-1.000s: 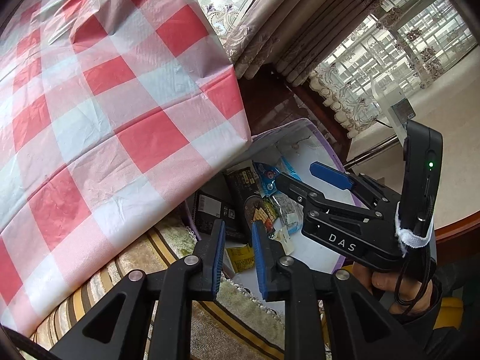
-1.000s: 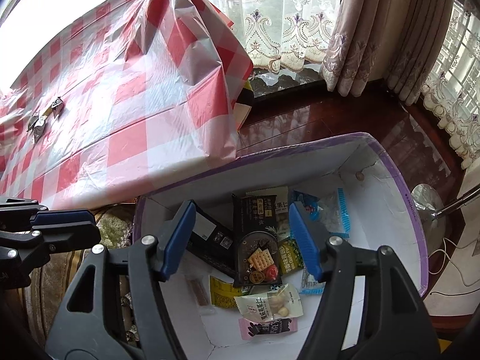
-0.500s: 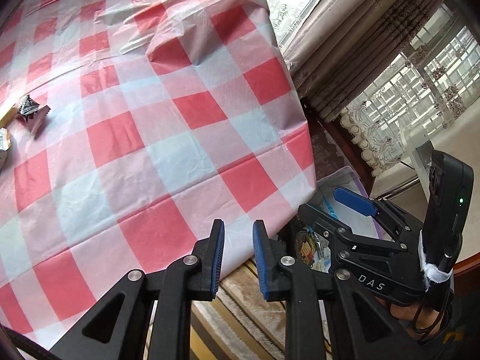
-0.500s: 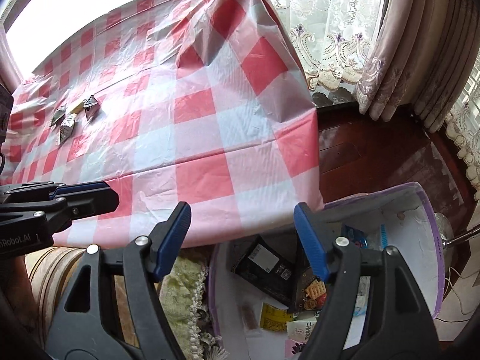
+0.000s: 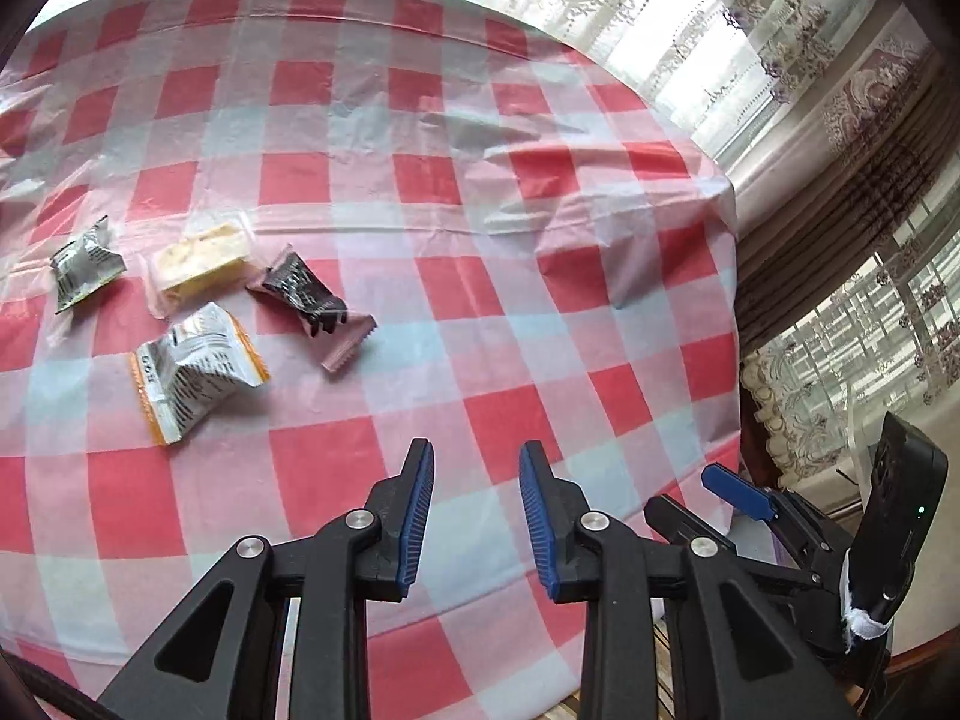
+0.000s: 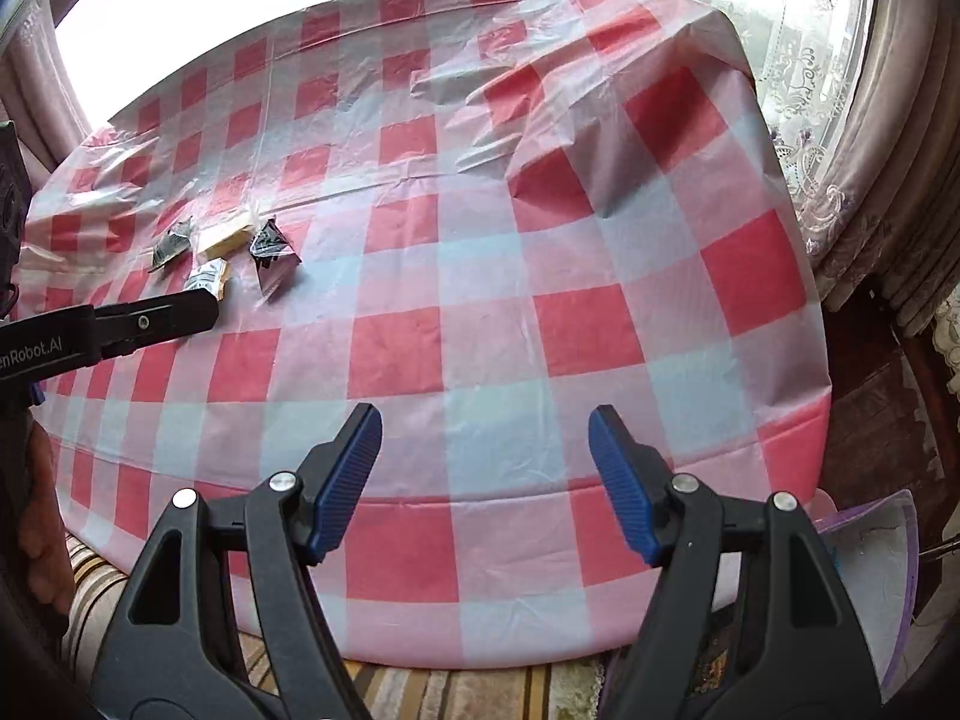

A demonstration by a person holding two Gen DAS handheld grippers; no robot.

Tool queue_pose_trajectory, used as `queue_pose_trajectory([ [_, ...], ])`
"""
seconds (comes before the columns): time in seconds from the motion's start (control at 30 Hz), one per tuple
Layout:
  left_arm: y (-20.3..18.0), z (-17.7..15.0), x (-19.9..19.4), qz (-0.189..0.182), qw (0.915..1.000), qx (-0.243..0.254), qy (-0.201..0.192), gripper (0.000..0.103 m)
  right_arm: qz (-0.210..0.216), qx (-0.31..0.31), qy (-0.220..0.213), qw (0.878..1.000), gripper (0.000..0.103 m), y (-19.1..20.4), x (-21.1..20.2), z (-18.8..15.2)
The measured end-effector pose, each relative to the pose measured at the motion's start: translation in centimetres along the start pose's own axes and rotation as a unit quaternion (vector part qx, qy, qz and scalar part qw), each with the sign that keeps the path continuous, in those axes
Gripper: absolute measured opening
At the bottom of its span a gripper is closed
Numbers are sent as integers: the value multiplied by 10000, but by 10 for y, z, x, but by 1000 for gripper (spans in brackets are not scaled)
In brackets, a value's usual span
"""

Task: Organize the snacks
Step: 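Move both open tools back over the remaining snacks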

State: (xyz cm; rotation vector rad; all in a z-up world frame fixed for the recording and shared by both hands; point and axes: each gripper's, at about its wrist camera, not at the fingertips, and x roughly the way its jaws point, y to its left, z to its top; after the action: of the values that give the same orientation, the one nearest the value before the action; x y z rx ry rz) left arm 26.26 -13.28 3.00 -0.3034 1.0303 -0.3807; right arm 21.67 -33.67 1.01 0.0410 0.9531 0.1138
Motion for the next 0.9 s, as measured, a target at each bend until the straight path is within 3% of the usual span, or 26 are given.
queue_pose_trajectory([
  [0.2,61,35,-26,419,9956,-621,-557,46,159,-202,-163,9995,74,40,14,35],
  [0.47,139,64,-43,944,9798,-1428,-1029,58,360,-566,-299,9973,77,84,42,68],
  [0.7,192,76,-40,1315,9656,-1914,-1174,60,549,-846,-284,9945,78,118,73,87],
  [0.9,218,78,-16,1498,9606,-2133,-968,62,674,-1102,-149,9915,78,138,105,93],
])
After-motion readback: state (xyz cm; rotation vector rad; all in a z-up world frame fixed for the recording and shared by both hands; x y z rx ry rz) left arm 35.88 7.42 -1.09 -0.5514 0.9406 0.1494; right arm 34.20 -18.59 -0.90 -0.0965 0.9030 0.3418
